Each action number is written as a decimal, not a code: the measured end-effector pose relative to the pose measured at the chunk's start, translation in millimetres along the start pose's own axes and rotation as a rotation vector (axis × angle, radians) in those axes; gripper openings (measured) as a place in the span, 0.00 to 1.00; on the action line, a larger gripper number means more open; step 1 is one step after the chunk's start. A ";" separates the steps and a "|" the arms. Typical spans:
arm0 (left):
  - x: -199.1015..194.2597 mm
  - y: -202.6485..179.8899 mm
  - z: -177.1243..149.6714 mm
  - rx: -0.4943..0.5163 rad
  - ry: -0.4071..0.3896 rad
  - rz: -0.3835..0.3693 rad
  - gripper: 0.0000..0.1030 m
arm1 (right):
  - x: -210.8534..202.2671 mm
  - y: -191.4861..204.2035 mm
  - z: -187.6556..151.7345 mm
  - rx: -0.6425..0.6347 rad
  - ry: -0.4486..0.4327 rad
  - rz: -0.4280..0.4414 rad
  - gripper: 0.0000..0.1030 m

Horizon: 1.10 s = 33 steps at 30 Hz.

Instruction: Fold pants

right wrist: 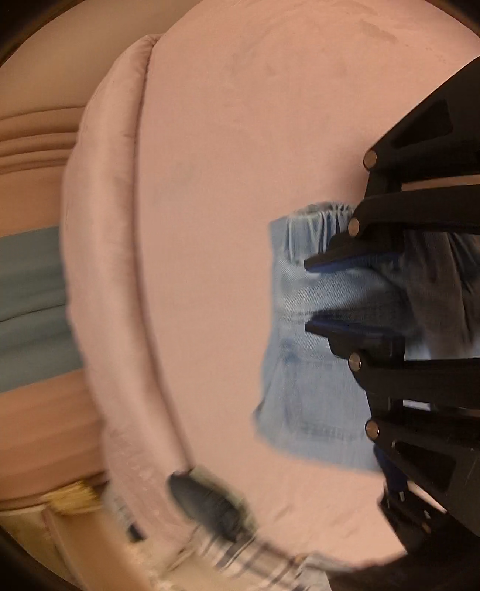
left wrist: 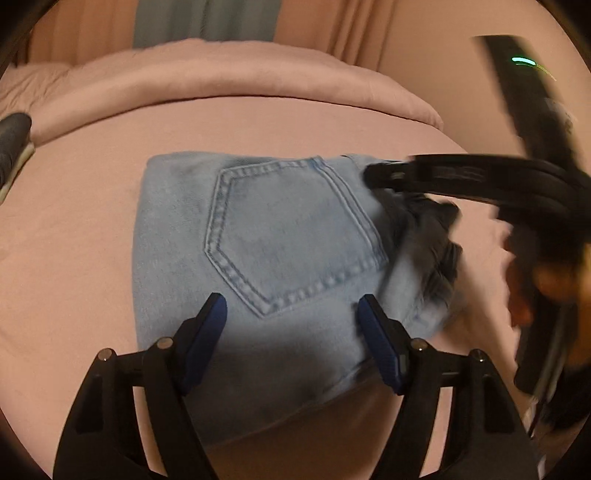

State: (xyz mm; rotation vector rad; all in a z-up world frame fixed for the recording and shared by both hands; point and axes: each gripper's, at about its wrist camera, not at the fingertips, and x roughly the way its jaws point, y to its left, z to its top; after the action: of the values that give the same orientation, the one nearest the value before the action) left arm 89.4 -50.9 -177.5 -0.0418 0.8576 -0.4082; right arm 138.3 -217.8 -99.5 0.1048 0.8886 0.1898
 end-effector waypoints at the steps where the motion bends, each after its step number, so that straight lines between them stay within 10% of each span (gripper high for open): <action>1: -2.2 2.9 -1.7 -0.009 -0.006 -0.017 0.69 | 9.4 -6.2 -2.4 0.018 0.017 0.002 0.19; 11: -28.4 19.9 -20.7 -0.047 -0.030 -0.091 0.71 | -38.2 -2.4 -21.9 0.038 -0.065 0.157 0.16; 15: -29.5 23.7 -18.9 -0.071 -0.019 -0.125 0.71 | -24.7 8.8 -70.1 -0.103 0.059 0.053 0.16; 17: -32.9 28.8 -18.5 -0.099 -0.012 -0.147 0.70 | -33.9 8.4 -91.4 -0.130 -0.011 0.039 0.15; 22: -56.8 52.1 -21.7 -0.216 -0.029 -0.180 0.72 | -41.9 -16.0 -87.8 0.024 0.018 0.154 0.16; 24: -66.8 66.2 -30.2 -0.260 -0.035 -0.152 0.75 | -49.8 -24.3 -83.1 0.093 0.034 0.206 0.21; 27: -64.2 91.0 -44.7 -0.367 -0.007 -0.161 0.75 | -59.4 -12.8 -80.0 0.102 0.003 0.285 0.56; 33: -59.5 101.2 -51.0 -0.487 -0.016 -0.284 0.74 | -40.0 32.4 -45.5 0.068 0.021 0.378 0.57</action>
State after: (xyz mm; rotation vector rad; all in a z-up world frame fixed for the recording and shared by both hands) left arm 50.7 70.6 -187.9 -0.6216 0.9226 -0.4549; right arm 74.3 -193.9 -92.1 0.3351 0.8908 0.5143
